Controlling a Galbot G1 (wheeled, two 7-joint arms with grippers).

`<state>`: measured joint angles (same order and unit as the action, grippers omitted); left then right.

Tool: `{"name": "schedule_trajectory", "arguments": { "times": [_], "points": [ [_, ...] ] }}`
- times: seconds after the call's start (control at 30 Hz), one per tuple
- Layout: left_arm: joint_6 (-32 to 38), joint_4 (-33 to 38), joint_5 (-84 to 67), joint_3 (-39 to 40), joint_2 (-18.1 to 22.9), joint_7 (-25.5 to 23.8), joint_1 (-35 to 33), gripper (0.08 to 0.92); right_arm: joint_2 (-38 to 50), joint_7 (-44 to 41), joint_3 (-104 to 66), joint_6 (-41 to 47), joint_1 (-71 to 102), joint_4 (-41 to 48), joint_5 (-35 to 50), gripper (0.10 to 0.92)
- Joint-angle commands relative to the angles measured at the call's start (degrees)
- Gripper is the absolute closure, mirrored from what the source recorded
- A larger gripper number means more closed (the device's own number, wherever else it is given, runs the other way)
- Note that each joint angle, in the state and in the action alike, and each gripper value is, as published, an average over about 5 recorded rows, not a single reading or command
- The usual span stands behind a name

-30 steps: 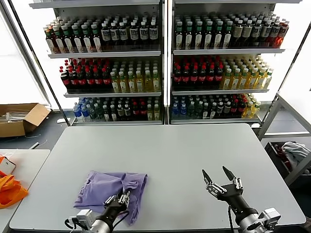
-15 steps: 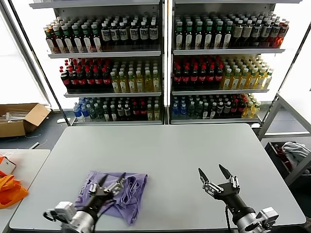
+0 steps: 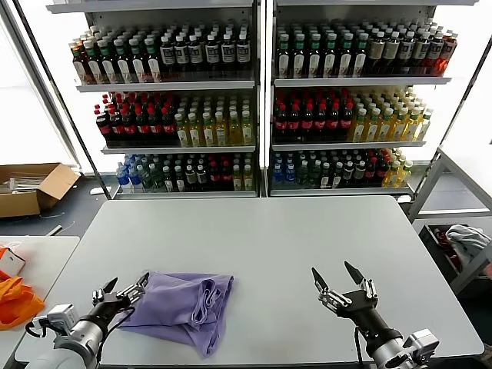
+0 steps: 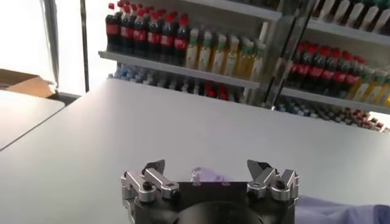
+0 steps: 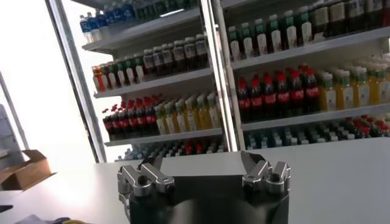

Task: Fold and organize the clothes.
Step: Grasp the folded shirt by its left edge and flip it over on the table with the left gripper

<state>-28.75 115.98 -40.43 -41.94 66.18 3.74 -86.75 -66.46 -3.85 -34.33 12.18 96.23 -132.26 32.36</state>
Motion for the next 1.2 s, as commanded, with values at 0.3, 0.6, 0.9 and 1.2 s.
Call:
{"name": "schedule_trajectory", "arguments": {
  "times": [0.3, 0.6, 0.9, 1.2],
  "points": [
    [-0.2, -7.2, 1.9, 7.7, 2.5, -1.2, 1.0, 0.284, -0.5, 0.0, 0.1, -0.1, 0.3, -0.1, -0.1, 0.203],
    [1.2, -3.5, 1.2, 5.0, 4.6, -1.3, -1.1, 0.544, -0.6, 0.2, 0.8, 0.0, -0.7, 0.1, -0.3, 0.203],
    [1.7, -0.4, -3.4, -12.7, 4.5, -1.1, -2.7, 0.803, -0.2, 0.1, -0.1, -0.4, -0.2, 0.5, 0.4, 0.203],
    [1.3, -3.5, -5.5, -31.5, -5.8, -4.2, -3.5, 0.872, 0.2, 0.2, 1.5, -0.6, -1.7, 1.6, 1.1, 0.203]
  ]
}}
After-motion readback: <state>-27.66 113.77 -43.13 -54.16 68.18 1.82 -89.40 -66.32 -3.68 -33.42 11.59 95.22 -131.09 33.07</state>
